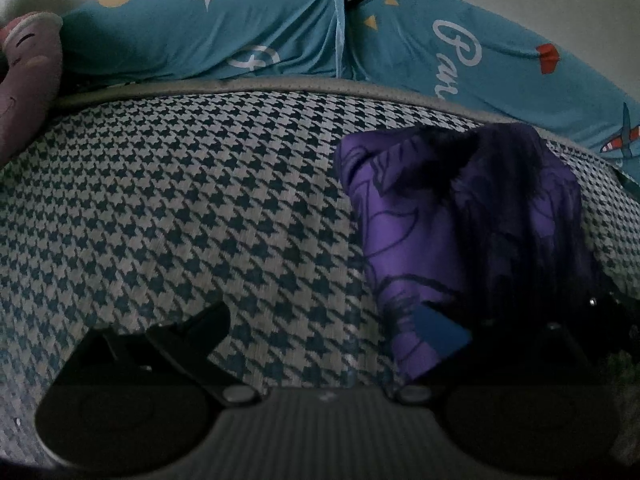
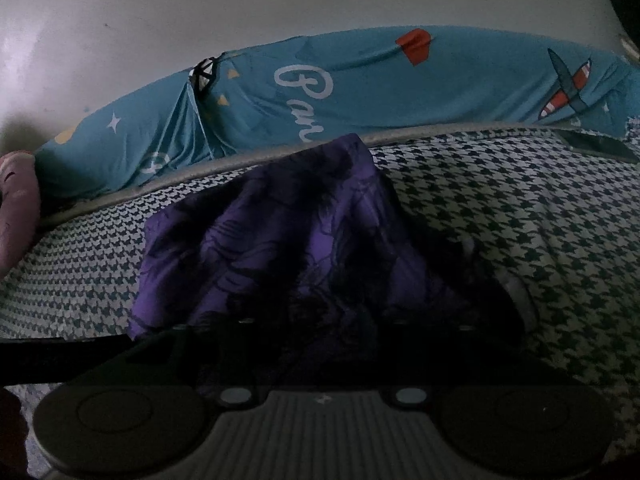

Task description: Fold clothes

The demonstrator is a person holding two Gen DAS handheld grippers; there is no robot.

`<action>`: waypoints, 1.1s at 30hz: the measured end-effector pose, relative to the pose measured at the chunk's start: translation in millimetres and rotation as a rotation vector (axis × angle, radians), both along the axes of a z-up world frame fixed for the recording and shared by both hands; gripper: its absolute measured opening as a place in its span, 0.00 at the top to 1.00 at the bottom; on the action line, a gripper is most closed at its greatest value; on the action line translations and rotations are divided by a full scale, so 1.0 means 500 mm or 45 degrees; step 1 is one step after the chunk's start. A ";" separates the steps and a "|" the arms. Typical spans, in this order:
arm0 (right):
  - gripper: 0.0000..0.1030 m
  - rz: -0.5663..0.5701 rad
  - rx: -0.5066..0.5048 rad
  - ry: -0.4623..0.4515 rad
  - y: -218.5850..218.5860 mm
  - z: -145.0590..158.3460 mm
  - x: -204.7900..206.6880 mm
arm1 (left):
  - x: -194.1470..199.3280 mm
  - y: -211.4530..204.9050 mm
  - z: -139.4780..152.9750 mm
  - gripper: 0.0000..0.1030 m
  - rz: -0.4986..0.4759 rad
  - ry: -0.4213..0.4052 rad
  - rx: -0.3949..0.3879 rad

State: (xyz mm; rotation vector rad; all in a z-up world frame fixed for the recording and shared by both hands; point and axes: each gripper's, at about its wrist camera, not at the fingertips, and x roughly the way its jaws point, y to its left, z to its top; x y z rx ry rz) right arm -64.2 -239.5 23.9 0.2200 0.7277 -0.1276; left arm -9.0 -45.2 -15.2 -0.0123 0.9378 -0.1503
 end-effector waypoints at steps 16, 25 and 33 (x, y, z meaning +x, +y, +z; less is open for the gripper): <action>0.60 0.007 -0.043 0.052 0.007 -0.006 0.012 | -0.012 -0.013 -0.001 0.00 0.007 0.018 0.054; 0.59 0.010 -0.021 0.091 0.004 -0.014 0.017 | -0.012 -0.016 -0.002 0.00 0.021 0.034 0.054; 0.58 0.009 -0.012 0.106 0.005 -0.018 0.020 | -0.011 -0.018 -0.005 0.00 0.024 0.039 0.059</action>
